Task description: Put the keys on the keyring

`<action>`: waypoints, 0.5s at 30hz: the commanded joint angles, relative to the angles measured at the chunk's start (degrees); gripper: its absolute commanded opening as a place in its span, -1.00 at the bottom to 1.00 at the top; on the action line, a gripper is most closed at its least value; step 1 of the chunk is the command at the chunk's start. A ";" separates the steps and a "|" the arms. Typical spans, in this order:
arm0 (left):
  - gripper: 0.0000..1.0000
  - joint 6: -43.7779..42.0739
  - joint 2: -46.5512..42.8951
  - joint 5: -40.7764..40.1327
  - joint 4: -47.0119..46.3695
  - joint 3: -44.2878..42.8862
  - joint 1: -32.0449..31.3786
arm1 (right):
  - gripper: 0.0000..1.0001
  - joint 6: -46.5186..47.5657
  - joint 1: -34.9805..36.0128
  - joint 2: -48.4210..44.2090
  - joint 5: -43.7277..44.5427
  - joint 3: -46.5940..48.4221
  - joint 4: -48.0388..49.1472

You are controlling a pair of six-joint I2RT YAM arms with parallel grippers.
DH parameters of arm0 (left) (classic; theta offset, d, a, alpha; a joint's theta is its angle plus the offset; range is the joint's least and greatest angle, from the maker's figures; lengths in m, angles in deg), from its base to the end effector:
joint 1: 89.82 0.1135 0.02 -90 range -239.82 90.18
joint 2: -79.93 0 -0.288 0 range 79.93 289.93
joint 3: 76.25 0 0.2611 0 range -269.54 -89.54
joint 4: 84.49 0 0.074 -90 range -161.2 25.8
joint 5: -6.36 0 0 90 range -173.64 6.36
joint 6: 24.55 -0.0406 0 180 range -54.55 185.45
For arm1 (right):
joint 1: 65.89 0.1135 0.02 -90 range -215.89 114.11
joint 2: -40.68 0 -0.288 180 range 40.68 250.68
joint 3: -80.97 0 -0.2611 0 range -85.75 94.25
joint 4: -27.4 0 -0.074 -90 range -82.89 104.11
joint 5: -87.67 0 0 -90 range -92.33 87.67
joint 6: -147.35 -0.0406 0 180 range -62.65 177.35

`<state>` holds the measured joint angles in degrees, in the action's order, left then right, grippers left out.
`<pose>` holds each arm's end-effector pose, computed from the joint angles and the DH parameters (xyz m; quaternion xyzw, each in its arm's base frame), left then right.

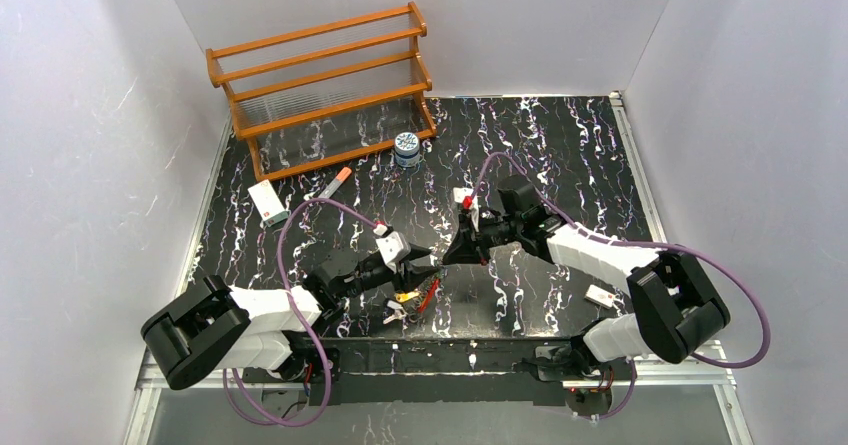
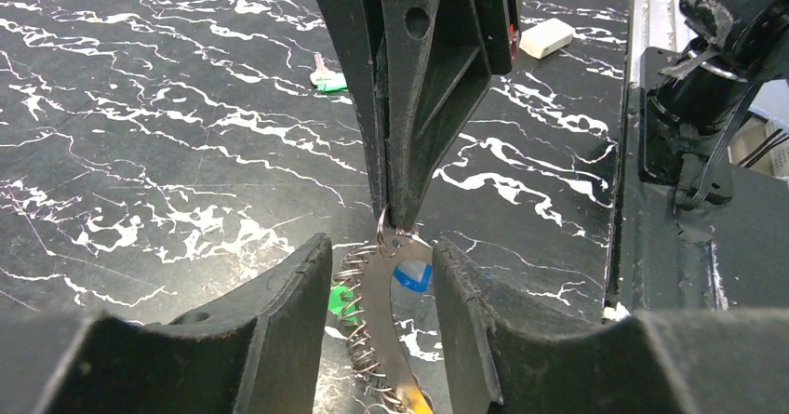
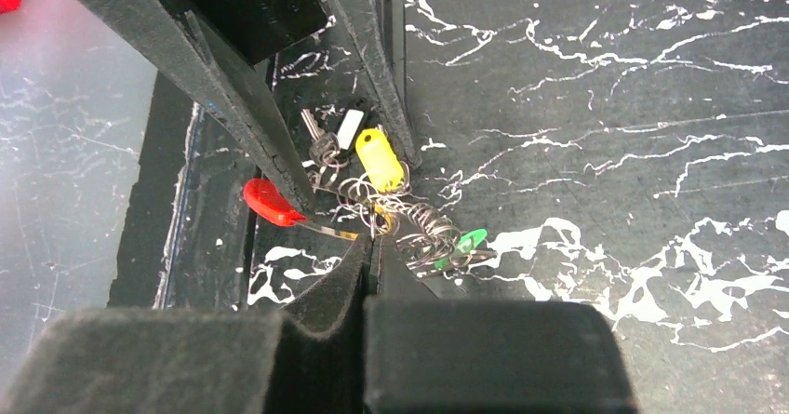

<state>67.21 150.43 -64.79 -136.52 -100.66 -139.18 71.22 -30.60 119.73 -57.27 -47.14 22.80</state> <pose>0.1312 -0.1730 0.2085 0.3778 0.5552 -0.4151 0.6138 0.2096 0.1891 0.2258 -0.5266 0.6115 0.4762 0.3494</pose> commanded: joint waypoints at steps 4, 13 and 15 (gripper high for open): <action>-0.14 -5.81 -2.06 -0.83 7.70 -3.71 -0.21 | -0.97 9.81 2.30 1.29 4.87 5.77 -14.35; -0.32 -8.98 -2.02 1.38 14.09 -5.94 -0.21 | -0.97 12.53 4.50 3.22 7.59 9.60 -19.69; -0.35 -9.22 -1.60 2.47 14.82 -6.46 -0.21 | -0.97 12.56 4.92 3.30 7.65 10.08 -19.80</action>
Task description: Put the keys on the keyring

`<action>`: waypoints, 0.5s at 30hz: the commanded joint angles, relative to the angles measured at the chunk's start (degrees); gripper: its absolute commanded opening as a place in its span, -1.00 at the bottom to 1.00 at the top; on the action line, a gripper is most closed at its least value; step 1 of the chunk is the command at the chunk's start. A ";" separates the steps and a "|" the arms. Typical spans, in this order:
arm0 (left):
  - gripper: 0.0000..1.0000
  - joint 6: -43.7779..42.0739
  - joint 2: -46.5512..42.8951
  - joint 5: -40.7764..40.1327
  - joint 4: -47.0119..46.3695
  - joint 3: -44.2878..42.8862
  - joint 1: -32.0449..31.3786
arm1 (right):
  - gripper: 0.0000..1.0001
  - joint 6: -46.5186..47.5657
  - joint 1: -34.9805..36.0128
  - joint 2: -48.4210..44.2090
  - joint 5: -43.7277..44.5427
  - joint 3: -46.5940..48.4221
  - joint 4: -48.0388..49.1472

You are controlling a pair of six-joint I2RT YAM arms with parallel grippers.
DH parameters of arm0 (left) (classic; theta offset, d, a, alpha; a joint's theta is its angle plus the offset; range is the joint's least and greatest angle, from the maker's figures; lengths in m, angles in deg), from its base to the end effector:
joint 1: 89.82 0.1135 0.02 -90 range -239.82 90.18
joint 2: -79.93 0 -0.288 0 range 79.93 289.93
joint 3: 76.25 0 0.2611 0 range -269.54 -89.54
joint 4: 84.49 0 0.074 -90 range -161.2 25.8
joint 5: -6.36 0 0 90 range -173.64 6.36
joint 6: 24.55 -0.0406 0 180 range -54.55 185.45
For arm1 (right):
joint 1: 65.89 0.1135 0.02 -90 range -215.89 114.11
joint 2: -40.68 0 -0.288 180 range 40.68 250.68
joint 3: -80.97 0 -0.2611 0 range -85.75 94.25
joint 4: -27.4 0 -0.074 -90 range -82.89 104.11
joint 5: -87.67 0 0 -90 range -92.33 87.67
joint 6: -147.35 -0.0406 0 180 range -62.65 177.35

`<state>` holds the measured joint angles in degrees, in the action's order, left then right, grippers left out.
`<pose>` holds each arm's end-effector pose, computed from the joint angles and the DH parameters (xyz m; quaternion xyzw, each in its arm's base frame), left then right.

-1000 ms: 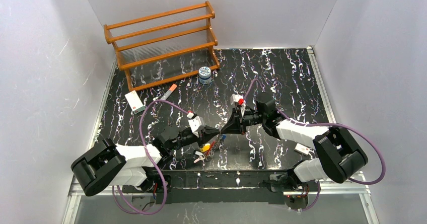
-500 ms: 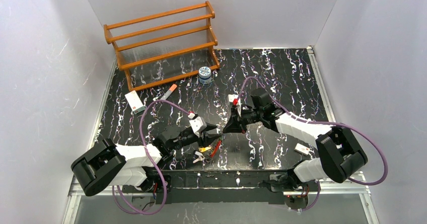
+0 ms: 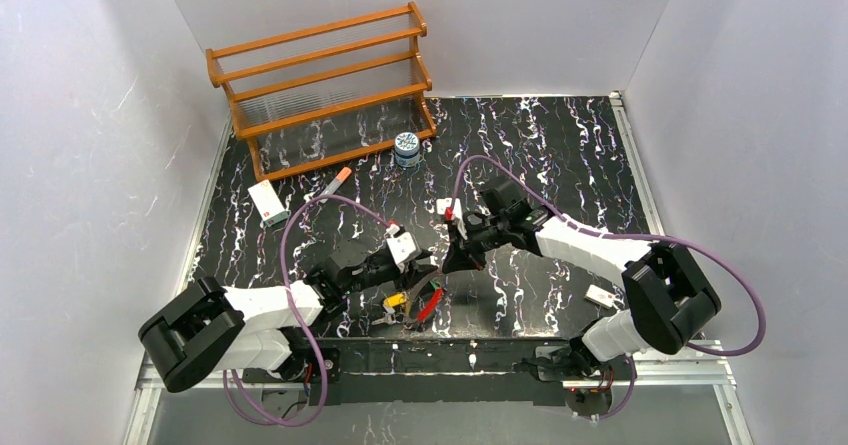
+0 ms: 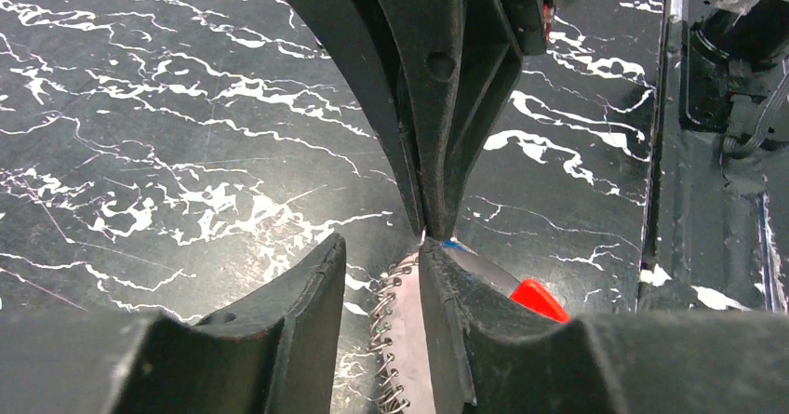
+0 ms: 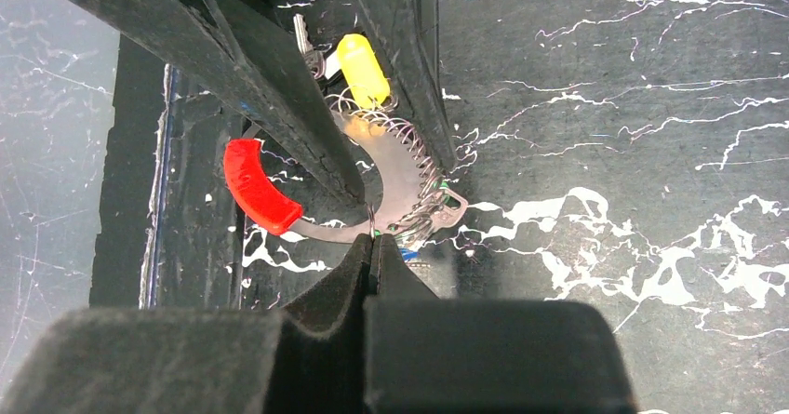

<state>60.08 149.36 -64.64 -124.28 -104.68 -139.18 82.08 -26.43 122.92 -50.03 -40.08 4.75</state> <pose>0.1386 -0.1818 0.2095 0.4265 0.5728 -0.3678 0.5956 0.2059 0.2084 0.2228 -0.5790 0.6377 0.4157 0.2922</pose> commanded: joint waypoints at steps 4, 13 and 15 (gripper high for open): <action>-0.37 -2.32 0.83 4.06 3.06 -3.34 -0.21 | -0.97 1.39 1.51 0.42 0.23 4.01 -1.94; -0.49 -2.78 2.45 5.92 3.92 -4.30 -0.21 | -0.97 1.20 2.12 0.47 0.50 4.67 -1.97; -0.52 -2.93 2.55 6.05 4.30 -4.36 -0.21 | -0.97 1.20 2.11 0.42 0.51 4.69 -2.03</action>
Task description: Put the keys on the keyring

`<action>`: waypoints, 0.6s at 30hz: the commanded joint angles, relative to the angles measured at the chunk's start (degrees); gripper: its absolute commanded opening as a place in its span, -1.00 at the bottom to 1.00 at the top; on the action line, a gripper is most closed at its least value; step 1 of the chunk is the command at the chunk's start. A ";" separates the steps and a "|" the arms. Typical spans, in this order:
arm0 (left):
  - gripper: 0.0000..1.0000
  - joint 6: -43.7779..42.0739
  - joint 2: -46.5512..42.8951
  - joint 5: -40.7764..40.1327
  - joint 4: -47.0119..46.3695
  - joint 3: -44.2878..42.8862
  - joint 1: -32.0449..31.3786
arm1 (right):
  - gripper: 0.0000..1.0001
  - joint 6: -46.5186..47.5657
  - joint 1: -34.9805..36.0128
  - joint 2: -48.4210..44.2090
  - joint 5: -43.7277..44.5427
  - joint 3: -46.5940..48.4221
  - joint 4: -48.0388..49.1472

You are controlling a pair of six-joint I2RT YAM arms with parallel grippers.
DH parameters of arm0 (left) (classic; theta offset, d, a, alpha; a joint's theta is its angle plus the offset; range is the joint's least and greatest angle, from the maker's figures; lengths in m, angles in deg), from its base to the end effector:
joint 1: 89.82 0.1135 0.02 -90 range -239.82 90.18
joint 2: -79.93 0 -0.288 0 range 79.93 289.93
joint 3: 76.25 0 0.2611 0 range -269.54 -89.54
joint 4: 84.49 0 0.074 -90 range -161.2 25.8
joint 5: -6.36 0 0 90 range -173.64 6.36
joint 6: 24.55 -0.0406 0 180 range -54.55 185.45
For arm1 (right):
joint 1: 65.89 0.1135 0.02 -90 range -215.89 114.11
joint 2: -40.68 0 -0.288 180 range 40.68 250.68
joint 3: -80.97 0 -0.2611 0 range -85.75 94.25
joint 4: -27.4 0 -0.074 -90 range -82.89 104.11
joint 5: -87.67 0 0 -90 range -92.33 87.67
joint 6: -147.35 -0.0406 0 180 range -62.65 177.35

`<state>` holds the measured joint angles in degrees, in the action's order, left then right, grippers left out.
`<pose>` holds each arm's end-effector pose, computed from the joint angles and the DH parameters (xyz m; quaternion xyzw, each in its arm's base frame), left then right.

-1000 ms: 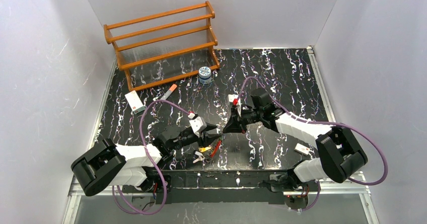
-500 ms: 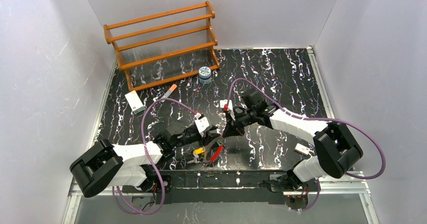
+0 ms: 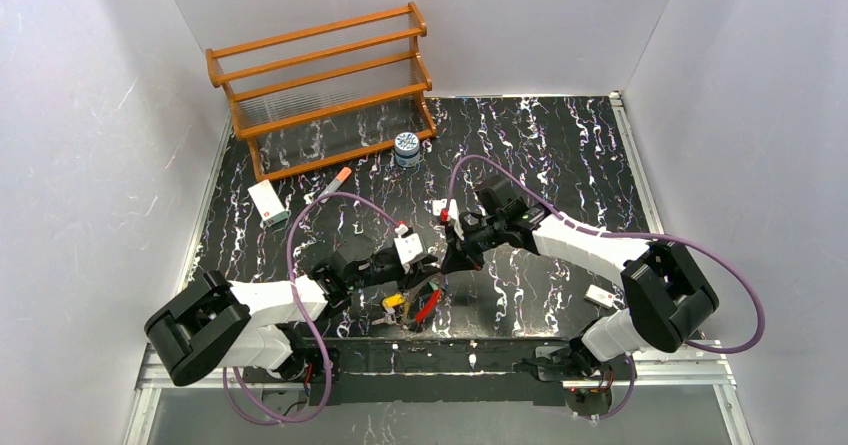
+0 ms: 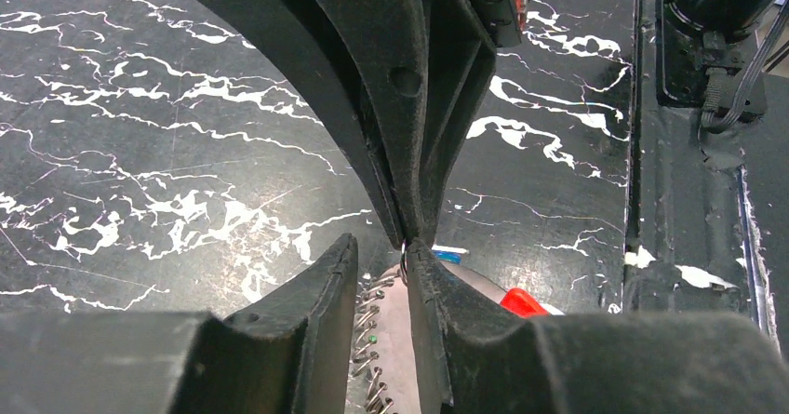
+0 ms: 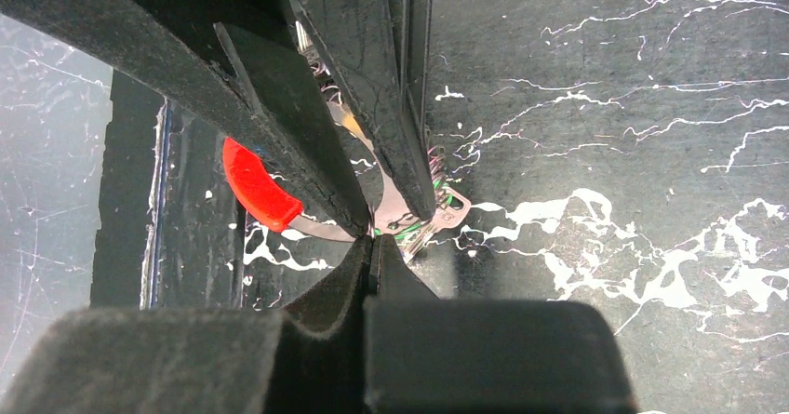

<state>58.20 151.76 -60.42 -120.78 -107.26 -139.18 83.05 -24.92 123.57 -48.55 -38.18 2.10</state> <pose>0.1433 -0.1916 0.2077 0.4614 0.5687 -0.3768 0.5672 0.2039 0.2159 0.2262 -0.5901 0.6373 0.4068 0.2830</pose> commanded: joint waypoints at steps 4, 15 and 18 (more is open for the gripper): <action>-0.49 -1.52 0.06 1.83 1.87 -1.71 -0.21 | -0.97 0.31 0.69 -0.36 -0.81 2.86 0.67; -0.59 -2.43 0.27 2.11 3.53 -2.19 -0.21 | -0.97 0.73 1.16 -0.62 -1.47 3.49 0.53; -0.70 -2.42 0.50 2.34 3.66 -2.40 -0.21 | -0.97 0.81 1.15 -0.63 -1.28 3.66 0.52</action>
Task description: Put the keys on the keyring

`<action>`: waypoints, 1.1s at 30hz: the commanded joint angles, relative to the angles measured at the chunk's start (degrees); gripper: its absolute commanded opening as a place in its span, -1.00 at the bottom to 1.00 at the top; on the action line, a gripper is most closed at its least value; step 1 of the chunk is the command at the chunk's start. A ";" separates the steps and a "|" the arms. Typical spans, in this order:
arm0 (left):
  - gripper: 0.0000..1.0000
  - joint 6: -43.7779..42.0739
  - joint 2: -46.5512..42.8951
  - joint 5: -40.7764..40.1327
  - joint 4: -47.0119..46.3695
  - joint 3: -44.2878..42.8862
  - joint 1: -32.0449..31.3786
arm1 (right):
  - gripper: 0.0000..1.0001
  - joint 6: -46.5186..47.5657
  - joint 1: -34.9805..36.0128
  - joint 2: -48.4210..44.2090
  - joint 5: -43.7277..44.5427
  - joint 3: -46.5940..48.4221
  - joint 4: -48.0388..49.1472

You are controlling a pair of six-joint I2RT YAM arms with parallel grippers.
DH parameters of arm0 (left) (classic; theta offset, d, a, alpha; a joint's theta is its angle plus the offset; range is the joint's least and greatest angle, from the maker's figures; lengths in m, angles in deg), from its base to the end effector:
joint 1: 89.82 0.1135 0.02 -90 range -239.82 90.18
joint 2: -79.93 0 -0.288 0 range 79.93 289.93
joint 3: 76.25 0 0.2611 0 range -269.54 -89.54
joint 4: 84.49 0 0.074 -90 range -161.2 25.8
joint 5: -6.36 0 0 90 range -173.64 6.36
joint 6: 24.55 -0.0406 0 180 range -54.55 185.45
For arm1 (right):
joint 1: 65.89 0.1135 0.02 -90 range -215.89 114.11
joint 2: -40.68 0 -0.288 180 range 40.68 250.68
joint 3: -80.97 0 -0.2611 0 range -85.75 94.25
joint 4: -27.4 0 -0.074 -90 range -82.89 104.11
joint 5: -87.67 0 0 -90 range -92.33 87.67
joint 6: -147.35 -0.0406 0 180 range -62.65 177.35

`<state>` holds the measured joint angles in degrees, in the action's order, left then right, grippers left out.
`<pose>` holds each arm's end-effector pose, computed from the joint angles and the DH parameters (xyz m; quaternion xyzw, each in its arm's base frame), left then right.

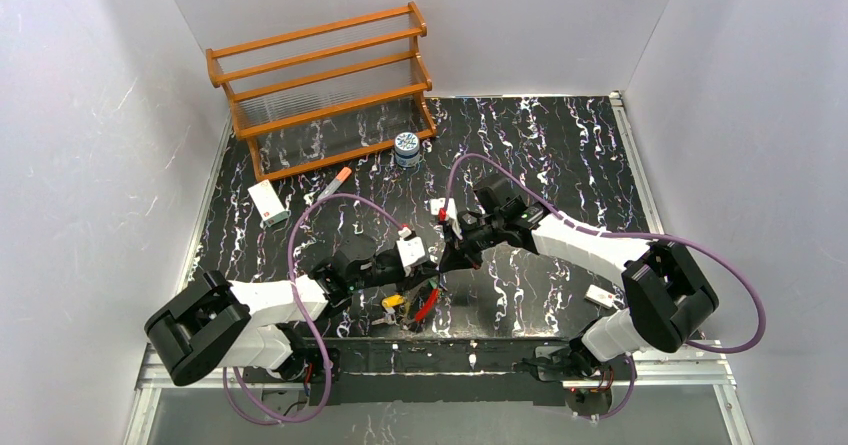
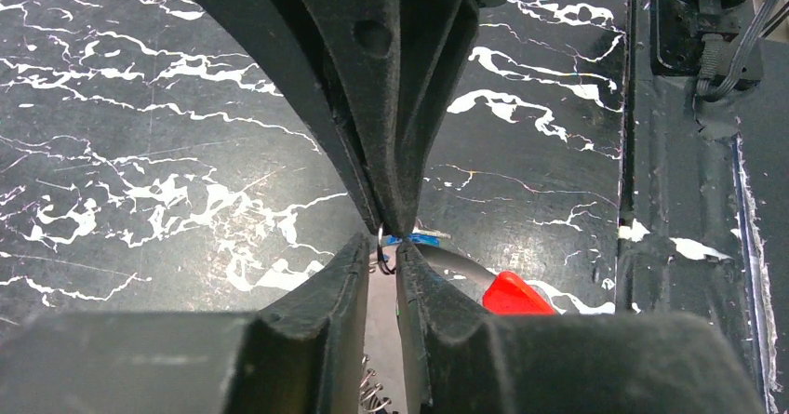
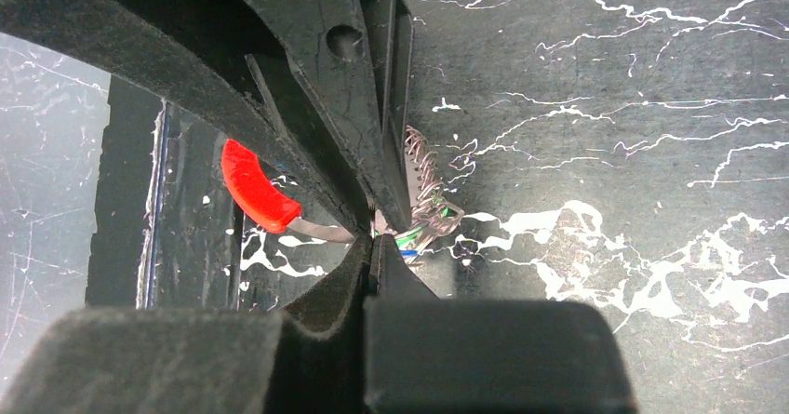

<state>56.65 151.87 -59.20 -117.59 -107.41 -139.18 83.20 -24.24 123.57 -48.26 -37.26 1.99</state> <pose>0.1425 -0.1918 0.2019 0.4794 0.5754 -0.3724 0.5481 0.2035 0.2200 0.2310 -0.5953 0.6309 0.4059 0.2879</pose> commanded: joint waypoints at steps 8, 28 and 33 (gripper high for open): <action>-1.00 0.09 -0.19 0.64 0.42 -2.02 -0.21 | -0.72 -0.77 0.53 -1.37 -0.82 1.63 2.53; -1.00 12.34 -4.44 -7.92 -20.78 7.78 -0.21 | 0.05 -20.95 -5.87 -14.29 -5.31 -17.56 37.42; -1.00 13.90 -4.34 -9.12 -25.89 9.51 -0.25 | -0.14 -21.66 -6.25 -12.53 -7.09 -16.91 37.69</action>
<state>68.41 148.92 -66.61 -135.60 -98.62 -139.18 63.83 -30.23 110.33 -52.02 -54.70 34.45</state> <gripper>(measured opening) 0.016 0.438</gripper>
